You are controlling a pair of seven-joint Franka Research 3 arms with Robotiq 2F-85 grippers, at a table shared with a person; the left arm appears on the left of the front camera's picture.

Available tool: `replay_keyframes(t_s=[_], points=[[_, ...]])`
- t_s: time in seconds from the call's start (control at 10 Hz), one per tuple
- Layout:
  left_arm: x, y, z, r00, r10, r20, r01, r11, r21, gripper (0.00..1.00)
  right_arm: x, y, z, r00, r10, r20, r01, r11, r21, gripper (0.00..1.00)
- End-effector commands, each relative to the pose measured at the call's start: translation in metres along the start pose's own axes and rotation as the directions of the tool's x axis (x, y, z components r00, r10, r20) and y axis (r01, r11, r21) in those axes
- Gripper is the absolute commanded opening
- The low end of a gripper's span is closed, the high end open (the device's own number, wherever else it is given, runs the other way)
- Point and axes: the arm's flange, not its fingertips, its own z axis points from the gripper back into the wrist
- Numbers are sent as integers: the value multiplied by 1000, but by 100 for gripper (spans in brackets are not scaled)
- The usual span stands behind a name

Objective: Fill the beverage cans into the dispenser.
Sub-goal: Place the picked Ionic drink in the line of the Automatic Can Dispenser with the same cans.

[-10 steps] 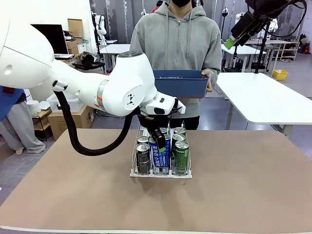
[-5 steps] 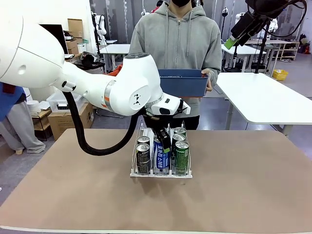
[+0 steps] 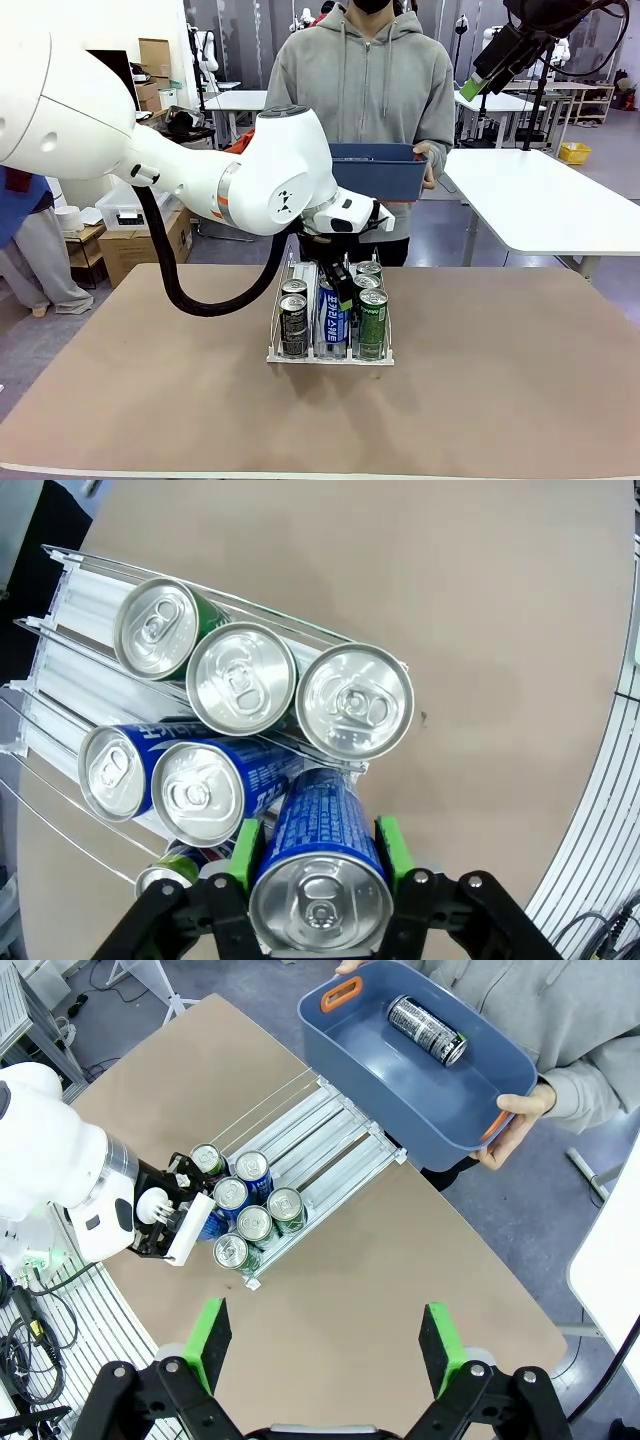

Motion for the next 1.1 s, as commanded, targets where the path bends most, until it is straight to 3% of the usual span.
replay_keyframes(t_s=[0.0, 0.7, 1.0], points=[[3, 14, 1, 998, -26, 51, 24, 998, 54, 57, -1, 1, 1, 1000, -1, -7, 1, 1000, 5, 100], [-8, 8, -21, 1000, -14, 2, 14, 1000, -1, 57, -1, 1, 1, 1000, -1, -7, 1, 1000, 5, 100], [2, 1, -5, 1000, 0, 2, 0, 1000, -4, 57, -1, 1, 1, 1000, -1, -7, 1, 1000, 5, 100]])
